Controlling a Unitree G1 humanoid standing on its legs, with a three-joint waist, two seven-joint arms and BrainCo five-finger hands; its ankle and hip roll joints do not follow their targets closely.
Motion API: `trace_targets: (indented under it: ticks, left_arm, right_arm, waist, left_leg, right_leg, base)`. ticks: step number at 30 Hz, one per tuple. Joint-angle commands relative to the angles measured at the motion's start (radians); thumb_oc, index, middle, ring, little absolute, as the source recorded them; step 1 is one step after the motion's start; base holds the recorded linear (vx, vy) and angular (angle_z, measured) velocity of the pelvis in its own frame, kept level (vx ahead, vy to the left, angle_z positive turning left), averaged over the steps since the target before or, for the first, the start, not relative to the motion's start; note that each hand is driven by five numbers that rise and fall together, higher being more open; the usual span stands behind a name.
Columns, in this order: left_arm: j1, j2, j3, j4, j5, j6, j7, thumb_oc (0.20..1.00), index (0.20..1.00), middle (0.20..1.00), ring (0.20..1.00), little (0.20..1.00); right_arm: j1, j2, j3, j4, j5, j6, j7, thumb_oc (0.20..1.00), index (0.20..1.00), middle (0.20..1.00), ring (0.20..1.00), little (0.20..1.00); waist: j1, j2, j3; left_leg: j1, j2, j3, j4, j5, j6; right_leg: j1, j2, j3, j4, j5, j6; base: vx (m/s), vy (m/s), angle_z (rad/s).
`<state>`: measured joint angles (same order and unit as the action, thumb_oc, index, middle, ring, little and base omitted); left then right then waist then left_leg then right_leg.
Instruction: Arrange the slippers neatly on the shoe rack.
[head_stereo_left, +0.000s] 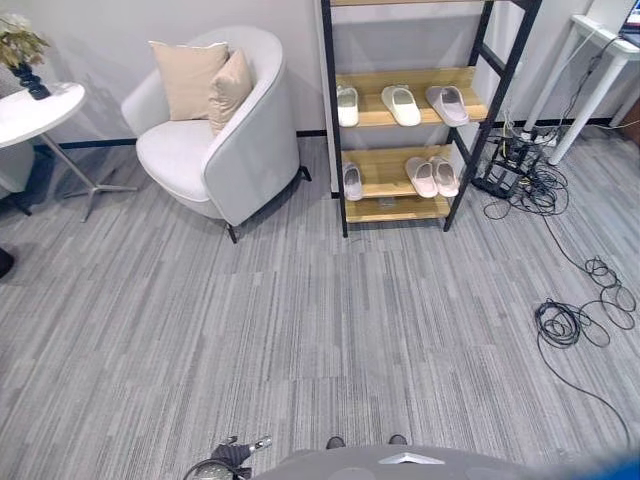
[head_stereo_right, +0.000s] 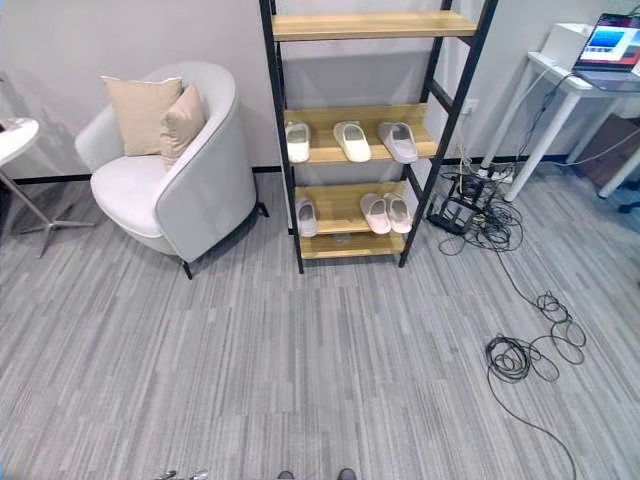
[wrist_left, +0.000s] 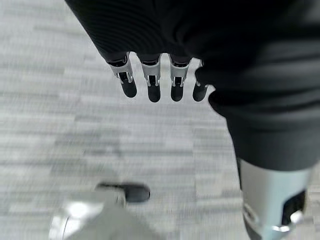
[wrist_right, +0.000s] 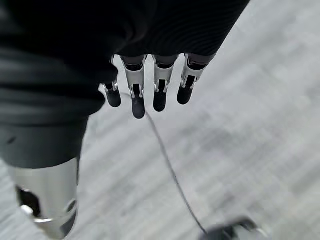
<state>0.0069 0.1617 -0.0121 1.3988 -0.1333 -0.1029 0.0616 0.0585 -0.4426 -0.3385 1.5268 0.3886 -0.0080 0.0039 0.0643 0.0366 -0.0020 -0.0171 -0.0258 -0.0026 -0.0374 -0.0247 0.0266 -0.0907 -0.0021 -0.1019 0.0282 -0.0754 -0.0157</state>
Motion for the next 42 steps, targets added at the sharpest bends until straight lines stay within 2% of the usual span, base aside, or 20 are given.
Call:
trace_targets:
  ticks: [1, 9, 14, 15, 17, 18, 20, 21, 22, 24, 25, 27, 29, 31, 32, 33, 34, 36, 39, 42]
  left_arm:
    - [-0.025, -0.007, 0.006, 0.070, 0.031, -0.013, -0.008, 1.000, 1.000, 1.000, 1.000, 1.000]
    - [-0.052, -0.024, -0.054, 0.047, 0.076, -0.016, -0.013, 1.000, 1.000, 1.000, 1.000, 1.000]
    - [-0.090, -0.040, -0.107, 0.036, 0.101, -0.016, -0.017, 1.000, 1.000, 1.000, 1.000, 1.000]
    - [-0.111, -0.048, -0.133, 0.019, 0.114, -0.022, -0.016, 1.000, 1.000, 1.000, 1.000, 1.000]
    - [-0.148, -0.064, -0.158, 0.000, 0.118, -0.025, -0.020, 1.000, 1.000, 1.000, 1.000, 1.000]
    - [-0.175, -0.075, -0.184, -0.022, 0.128, -0.028, -0.011, 1.000, 1.000, 1.000, 1.000, 1.000]
    - [-0.176, -0.081, -0.192, -0.026, 0.131, -0.031, -0.009, 1.000, 1.000, 1.000, 1.000, 1.000]
    - [-0.172, -0.089, -0.160, -0.028, 0.111, -0.024, -0.016, 1.000, 1.000, 1.000, 1.000, 1.000]
    - [-0.166, -0.090, -0.144, -0.019, 0.100, -0.023, -0.016, 1.000, 1.000, 1.000, 1.000, 1.000]
    - [-0.160, -0.088, -0.140, -0.012, 0.099, -0.023, -0.016, 1.000, 1.000, 1.000, 1.000, 1.000]
    - [-0.131, -0.082, -0.125, 0.018, 0.098, -0.020, -0.020, 1.000, 1.000, 1.000, 1.000, 1.000]
    - [-0.091, -0.070, -0.118, 0.046, 0.111, -0.012, -0.016, 1.000, 1.000, 1.000, 1.000, 1.000]
    - [-0.062, -0.056, -0.102, 0.071, 0.122, -0.006, -0.010, 1.000, 1.000, 1.000, 1.000, 1.000]
    - [-0.066, -0.041, -0.095, 0.073, 0.124, -0.006, -0.006, 1.000, 1.000, 1.000, 1.000, 1.000]
    - [-0.066, -0.041, -0.095, 0.073, 0.124, -0.005, -0.007, 1.000, 1.000, 1.000, 1.000, 1.000]
    - [-0.077, -0.035, -0.088, 0.069, 0.121, -0.005, -0.006, 1.000, 1.000, 1.000, 1.000, 1.000]
    - [-0.102, -0.025, -0.081, 0.054, 0.113, -0.006, -0.002, 1.000, 1.000, 1.000, 1.000, 1.000]
    - [-0.125, -0.019, -0.095, 0.034, 0.121, -0.012, 0.007, 1.000, 1.000, 1.000, 1.000, 1.000]
    - [-0.135, -0.006, -0.094, 0.022, 0.132, -0.017, 0.015, 1.000, 1.000, 1.000, 1.000, 1.000]
    - [-0.141, -0.001, -0.108, 0.021, 0.145, -0.024, 0.019, 1.000, 1.000, 1.000, 1.000, 1.000]
  right_arm:
    - [0.033, -0.014, 0.004, 0.017, -0.002, -0.029, -0.027, 1.000, 1.000, 1.000, 1.000, 1.000]
    - [0.015, 0.037, 0.025, -0.028, 0.001, -0.031, -0.026, 1.000, 1.000, 1.000, 1.000, 1.000]
    - [0.006, 0.084, 0.039, -0.068, 0.002, -0.039, -0.032, 1.000, 1.000, 1.000, 1.000, 1.000]
    - [0.004, 0.104, 0.053, -0.081, -0.011, -0.046, -0.037, 1.000, 1.000, 1.000, 1.000, 1.000]
    - [-0.009, 0.118, 0.066, -0.093, -0.027, -0.051, -0.046, 1.000, 1.000, 1.000, 1.000, 1.000]
    - [-0.021, 0.118, 0.088, -0.094, -0.044, -0.052, -0.050, 1.000, 1.000, 1.000, 1.000, 1.000]
    - [-0.027, 0.115, 0.102, -0.091, -0.055, -0.052, -0.057, 1.000, 1.000, 1.000, 1.000, 1.000]
    - [-0.030, 0.116, 0.122, -0.091, -0.074, -0.054, -0.054, 1.000, 1.000, 1.000, 1.000, 1.000]
    - [-0.034, 0.130, 0.138, -0.107, -0.080, -0.053, -0.046, 1.000, 1.000, 1.000, 1.000, 1.000]
    - [-0.040, 0.137, 0.148, -0.120, -0.083, -0.049, -0.041, 1.000, 1.000, 1.000, 1.000, 1.000]
    - [-0.051, 0.150, 0.164, -0.139, -0.094, -0.049, -0.031, 1.000, 1.000, 1.000, 1.000, 1.000]
    - [-0.056, 0.164, 0.187, -0.151, -0.104, -0.048, -0.029, 1.000, 1.000, 1.000, 1.000, 1.000]
    - [-0.073, 0.193, 0.215, -0.188, -0.098, -0.050, -0.020, 1.000, 1.000, 1.000, 1.000, 1.000]
    - [-0.093, 0.229, 0.235, -0.216, -0.100, -0.054, -0.013, 1.000, 1.000, 1.000, 1.000, 1.000]
    - [-0.093, 0.230, 0.235, -0.216, -0.100, -0.054, -0.013, 1.000, 1.000, 1.000, 1.000, 1.000]
    - [-0.102, 0.241, 0.240, -0.220, -0.105, -0.053, -0.012, 1.000, 1.000, 1.000, 1.000, 1.000]
    - [-0.117, 0.255, 0.240, -0.224, -0.106, -0.053, -0.011, 1.000, 1.000, 1.000, 1.000, 1.000]
    - [-0.119, 0.276, 0.240, -0.230, -0.106, -0.051, -0.010, 1.000, 1.000, 1.000, 1.000, 1.000]
    - [-0.106, 0.279, 0.244, -0.228, -0.118, -0.054, -0.013, 1.000, 1.000, 1.000, 1.000, 1.000]
    - [-0.099, 0.269, 0.244, -0.225, -0.121, -0.047, -0.014, 1.000, 1.000, 1.000, 1.000, 1.000]
  waist:
    - [-0.009, -0.044, -0.024]
    - [-0.036, -0.048, -0.014]
    - [-0.058, -0.045, 0.000]
    - [-0.069, -0.038, 0.015]
    - [-0.077, -0.045, 0.053]
    - [-0.080, -0.054, 0.076]
    - [-0.075, -0.054, 0.080]
    - [-0.026, -0.057, 0.084]
    - [0.008, -0.052, 0.083]
    - [0.022, -0.053, 0.083]
    - [0.042, -0.047, 0.072]
    - [0.042, -0.044, 0.053]
    - [0.048, -0.058, 0.039]
    - [0.056, -0.070, 0.044]
    - [0.056, -0.071, 0.044]
    - [0.062, -0.070, 0.049]
    - [0.065, -0.051, 0.065]
    - [0.052, -0.022, 0.075]
    - [0.039, -0.026, 0.075]
    - [0.018, -0.027, 0.082]
  left_leg:
    - [0.004, 0.012, -0.026, -0.050, -0.001, -0.086]
    - [0.020, 0.031, -0.009, -0.050, -0.004, -0.101]
    - [0.037, 0.056, -0.009, -0.050, 0.015, -0.113]
    - [0.058, 0.078, -0.002, -0.050, 0.047, -0.120]
    - [-0.019, 0.099, 0.010, 0.113, 0.065, -0.134]
    - [-0.080, 0.119, 0.044, 0.226, 0.093, -0.133]
    - [-0.122, 0.113, 0.049, 0.265, 0.079, -0.126]
    - [-0.208, 0.034, 0.023, 0.176, 0.042, -0.112]
    - [-0.280, -0.003, 0.003, 0.120, 0.082, -0.115]
    - [-0.306, -0.020, -0.005, 0.101, 0.092, -0.116]
    - [-0.275, -0.021, -0.024, 0.061, 0.105, -0.112]
    - [-0.227, -0.018, -0.042, 0.025, 0.115, -0.096]
    - [-0.188, -0.022, -0.041, 0.023, 0.096, -0.073]
    - [-0.162, -0.031, -0.036, 0.050, 0.068, -0.049]
    - [-0.162, -0.031, -0.035, 0.052, 0.067, -0.049]
    - [-0.156, -0.032, -0.035, 0.075, 0.058, -0.041]
    - [-0.126, -0.015, -0.044, 0.083, 0.046, -0.030]
    - [-0.080, 0.014, -0.066, 0.083, 0.038, -0.023]
    - [-0.023, 0.027, -0.083, 0.059, 0.015, -0.038]
    - [0.007, 0.035, -0.108, 0.056, -0.008, -0.053]
  right_leg:
    - [0.110, -0.088, 0.013, -0.116, 0.164, 0.110]
    - [0.127, -0.084, 0.013, -0.116, 0.167, 0.107]
    - [0.138, -0.068, 0.029, -0.111, 0.158, 0.094]
    - [0.131, -0.057, 0.043, -0.084, 0.148, 0.087]
    - [0.118, -0.069, 0.054, -0.046, 0.140, 0.079]
    - [0.116, -0.085, 0.058, -0.028, 0.144, 0.071]
    - [0.116, -0.088, 0.063, -0.029, 0.141, 0.072]
    - [0.152, -0.092, 0.087, -0.057, 0.139, 0.079]
    - [0.181, -0.076, 0.101, -0.074, 0.140, 0.076]
    - [0.194, -0.073, 0.115, -0.080, 0.139, 0.078]
    - [0.207, -0.062, 0.148, -0.078, 0.133, 0.084]
    - [0.202, -0.062, 0.159, -0.057, 0.122, 0.087]
    - [0.200, -0.079, 0.170, 0.006, 0.127, 0.105]
    - [0.170, -0.093, 0.174, 0.132, 0.181, 0.135]
    - [0.170, -0.093, 0.174, 0.133, 0.181, 0.135]
    - [0.149, -0.105, 0.161, 0.213, 0.223, 0.153]
    - [0.091, -0.128, 0.120, 0.367, 0.285, 0.167]
    - [0.034, -0.165, 0.043, 0.475, 0.288, 0.155]
    - [0.015, -0.220, -0.015, 0.317, 0.250, 0.142]
    - [-0.013, -0.240, 0.025, 0.182, 0.253, 0.149]
  base:
    - [0.01, -0.022, -0.12]
    - [0.04, -0.084, -0.05]
    - [0.08, -0.177, 0.00]
    - [0.10, -0.311, 0.01]
    - [0.02, -0.243, -0.04]
    - [0.01, -0.123, -0.05]
    - [0.12, -0.043, 0.13]
    - [0.28, 0.019, 0.08]
    - [0.33, 0.032, -0.17]
    - [0.17, 0.054, -0.37]
    - [0.22, 0.127, -0.44]
    - [0.28, 0.192, -1.01]
    - [0.27, 0.240, -0.66]
    - [0.16, 0.186, -0.22]
    - [0.07, 0.115, -0.27]
    - [0.07, 0.147, -0.06]
    - [0.11, 0.192, 0.16]
    - [0.21, 0.157, 0.00]
    - [0.27, -0.050, 0.08]
    - [0.23, -0.146, 0.11]
